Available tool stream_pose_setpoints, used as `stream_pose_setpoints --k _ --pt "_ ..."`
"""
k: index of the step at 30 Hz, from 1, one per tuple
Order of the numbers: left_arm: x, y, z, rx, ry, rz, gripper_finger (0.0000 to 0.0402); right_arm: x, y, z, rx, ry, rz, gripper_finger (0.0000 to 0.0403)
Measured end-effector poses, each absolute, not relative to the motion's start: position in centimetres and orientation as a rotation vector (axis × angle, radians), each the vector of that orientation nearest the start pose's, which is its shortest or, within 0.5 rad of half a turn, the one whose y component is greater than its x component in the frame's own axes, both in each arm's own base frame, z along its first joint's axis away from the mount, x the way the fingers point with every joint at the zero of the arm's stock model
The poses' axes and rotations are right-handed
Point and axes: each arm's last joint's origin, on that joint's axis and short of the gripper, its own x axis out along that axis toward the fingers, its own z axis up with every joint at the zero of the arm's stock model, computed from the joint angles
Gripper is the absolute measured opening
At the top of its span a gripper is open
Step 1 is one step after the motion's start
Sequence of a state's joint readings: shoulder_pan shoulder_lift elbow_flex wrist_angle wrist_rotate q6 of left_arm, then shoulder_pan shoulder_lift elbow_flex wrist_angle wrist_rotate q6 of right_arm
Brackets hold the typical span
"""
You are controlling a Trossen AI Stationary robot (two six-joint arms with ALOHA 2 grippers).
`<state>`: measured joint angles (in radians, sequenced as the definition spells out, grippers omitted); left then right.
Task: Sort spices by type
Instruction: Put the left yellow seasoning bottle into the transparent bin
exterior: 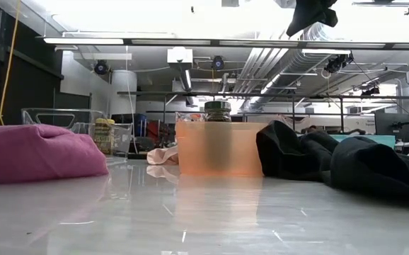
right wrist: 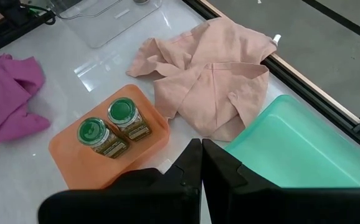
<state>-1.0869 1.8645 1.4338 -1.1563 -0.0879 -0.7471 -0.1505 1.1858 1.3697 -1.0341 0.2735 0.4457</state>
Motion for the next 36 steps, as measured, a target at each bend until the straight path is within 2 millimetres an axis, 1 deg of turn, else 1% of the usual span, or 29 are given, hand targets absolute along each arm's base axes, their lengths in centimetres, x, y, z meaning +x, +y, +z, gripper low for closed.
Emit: stream_pose_setpoints --k 5,7,9,12,13,16,18,20,23,25,27,29,32,34,36 --pt "16.4 -30.1 21.1 0.314 1.496 -0.206 0.0292 21.0 -4.0 38.0 0.358 0.750 -0.580 0.0000" --pt "16.5 -30.0 21.1 0.310 1.496 -0.201 0.0282 21.0 -4.0 38.0 0.359 0.750 -0.580 0.0000" --pt "16.7 -29.9 21.1 0.305 1.498 -0.196 0.0262 21.0 -4.0 38.0 0.358 0.750 -0.580 0.0000" --pt "17.0 -29.6 21.3 0.296 1.501 -0.188 0.0209 21.0 -4.0 38.0 0.358 0.750 -0.580 0.0000" --pt "17.1 -29.4 21.6 0.289 1.500 -0.187 0.0192 21.0 -4.0 38.0 0.357 0.751 -0.579 0.0000" --pt "17.4 -28.4 23.0 0.271 1.484 -0.204 0.0188 21.0 -4.0 38.0 0.351 0.752 -0.577 0.0000" --pt "17.6 -27.2 24.4 0.265 1.473 -0.206 0.0188 21.0 -4.0 38.0 0.350 0.753 -0.577 0.0000" --pt "17.8 -25.5 26.1 0.265 1.456 -0.208 0.0188 21.0 -4.0 38.0 0.336 0.757 -0.571 0.0000" --pt "18.4 -22.0 29.2 0.259 1.397 -0.210 0.0188 21.0 -4.0 38.0 0.333 0.762 -0.570 0.0000" --pt "19.1 -18.9 31.3 0.247 1.329 -0.189 0.0188 21.0 -4.0 37.9 0.326 0.769 -0.568 0.0000" --pt "20.2 -15.4 33.1 0.235 1.241 -0.116 0.0188 20.9 -4.0 37.9 0.320 0.778 -0.567 0.0000" --pt "21.5 -11.3 34.5 0.241 1.162 0.024 0.0188 20.9 -4.0 37.9 0.317 0.785 -0.567 0.0000" --pt "23.6 -4.9 36.0 0.240 1.076 0.269 0.0188 20.9 -4.0 37.9 0.317 0.785 -0.567 0.0000" --pt "24.6 -0.4 36.6 0.182 1.037 0.446 0.0188 20.9 -4.0 37.9 0.317 0.785 -0.566 0.0000" --pt "24.7 4.0 36.5 0.060 1.035 0.607 0.0188 20.9 -4.0 37.9 0.318 0.785 -0.567 0.0000"
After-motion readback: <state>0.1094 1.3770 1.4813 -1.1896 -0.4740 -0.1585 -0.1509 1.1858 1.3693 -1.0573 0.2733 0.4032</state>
